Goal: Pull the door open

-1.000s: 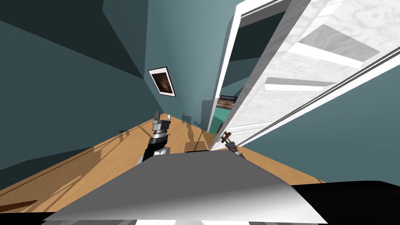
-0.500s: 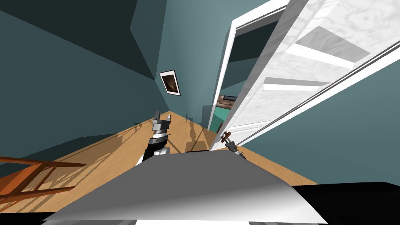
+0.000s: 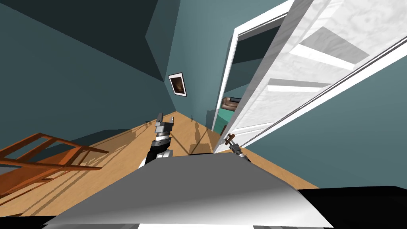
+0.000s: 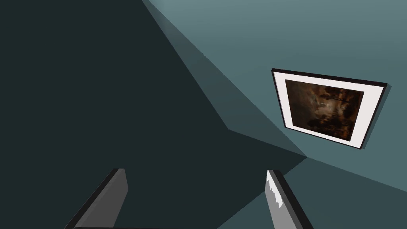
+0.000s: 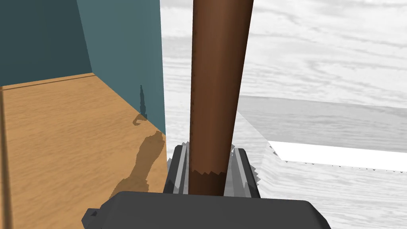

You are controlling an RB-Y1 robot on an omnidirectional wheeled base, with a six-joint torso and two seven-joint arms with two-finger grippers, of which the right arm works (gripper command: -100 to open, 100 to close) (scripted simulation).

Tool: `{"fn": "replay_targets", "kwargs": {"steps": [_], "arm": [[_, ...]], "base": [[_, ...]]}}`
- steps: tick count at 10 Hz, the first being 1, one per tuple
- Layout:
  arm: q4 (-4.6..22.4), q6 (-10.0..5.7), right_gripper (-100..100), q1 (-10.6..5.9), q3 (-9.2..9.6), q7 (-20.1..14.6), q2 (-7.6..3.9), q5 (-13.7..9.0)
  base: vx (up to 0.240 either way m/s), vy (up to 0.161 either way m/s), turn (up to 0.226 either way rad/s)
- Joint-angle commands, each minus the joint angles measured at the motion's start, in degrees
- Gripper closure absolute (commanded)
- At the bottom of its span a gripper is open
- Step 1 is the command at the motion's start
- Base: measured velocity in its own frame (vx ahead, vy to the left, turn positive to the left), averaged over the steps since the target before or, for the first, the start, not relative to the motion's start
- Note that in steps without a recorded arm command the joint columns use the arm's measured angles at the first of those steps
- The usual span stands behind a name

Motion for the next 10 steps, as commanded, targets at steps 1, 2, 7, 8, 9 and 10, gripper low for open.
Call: {"fn": "replay_targets", "kwargs": {"steps": [1,2,7,8,9,10], "arm": [[0.7,0.4,100,-0.28,0.13,0.1,-0.06,0.3],[1.1,0.56,100,-0.52,0.11,0.1,-0.2,0.4],[2.7,1.27,100,-1.64,0.02,0.3,-0.8,0.9],[3.0,1.4,100,-1.84,0.0,0.3,-0.9,1.0],[3.4,1.54,100,-2.07,-0.02,0.3,-1.03,1.1],[3.3,1.47,100,-2.16,-0.04,0.4,-1.03,1.0]], "base": [[-0.211,-0.08,0.124],[-0.183,-0.072,0.133],[-0.195,-0.086,0.134],[-0.228,-0.09,0.15],[-0.197,-0.086,0.127],[-0.082,-0.035,0.029]]}}
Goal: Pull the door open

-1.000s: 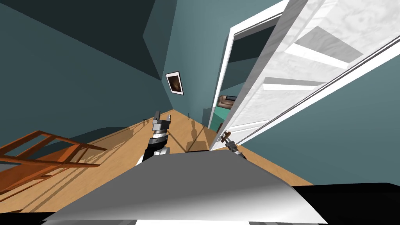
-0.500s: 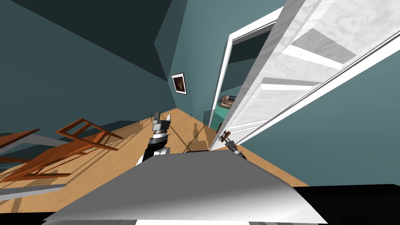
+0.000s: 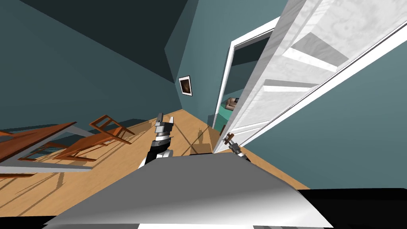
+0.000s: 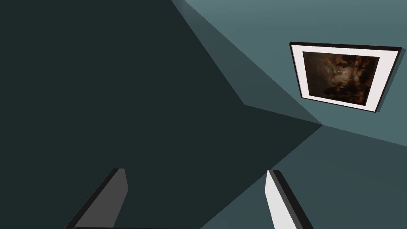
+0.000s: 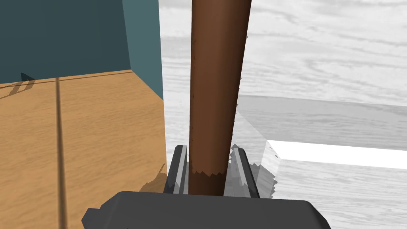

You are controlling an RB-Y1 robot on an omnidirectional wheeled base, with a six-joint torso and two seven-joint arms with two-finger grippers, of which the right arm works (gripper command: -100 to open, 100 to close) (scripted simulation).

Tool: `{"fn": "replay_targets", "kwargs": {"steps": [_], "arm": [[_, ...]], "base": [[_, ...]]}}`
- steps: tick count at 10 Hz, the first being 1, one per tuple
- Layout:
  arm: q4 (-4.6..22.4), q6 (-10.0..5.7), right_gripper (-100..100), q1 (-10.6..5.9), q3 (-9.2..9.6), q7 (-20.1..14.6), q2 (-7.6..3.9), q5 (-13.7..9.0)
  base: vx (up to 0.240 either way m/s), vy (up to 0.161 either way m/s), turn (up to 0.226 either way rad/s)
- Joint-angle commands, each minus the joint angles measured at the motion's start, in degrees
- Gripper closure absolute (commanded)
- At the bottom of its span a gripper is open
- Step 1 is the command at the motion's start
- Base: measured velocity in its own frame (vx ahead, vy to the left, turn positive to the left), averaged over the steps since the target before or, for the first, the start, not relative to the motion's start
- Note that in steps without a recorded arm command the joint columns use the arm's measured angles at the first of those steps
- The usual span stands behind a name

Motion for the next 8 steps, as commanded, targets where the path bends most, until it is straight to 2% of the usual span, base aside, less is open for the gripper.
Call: {"fn": "replay_targets", "kwargs": {"steps": [1,8], "arm": [[0.5,0.26,100,-0.2,0.03,0.1,-0.2,0.0],[2.6,1.42,100,-1.08,0.16,0.4,-1.12,0.2]], "base": [[-0.112,-0.072,0.129],[-0.193,-0.083,0.153]]}}
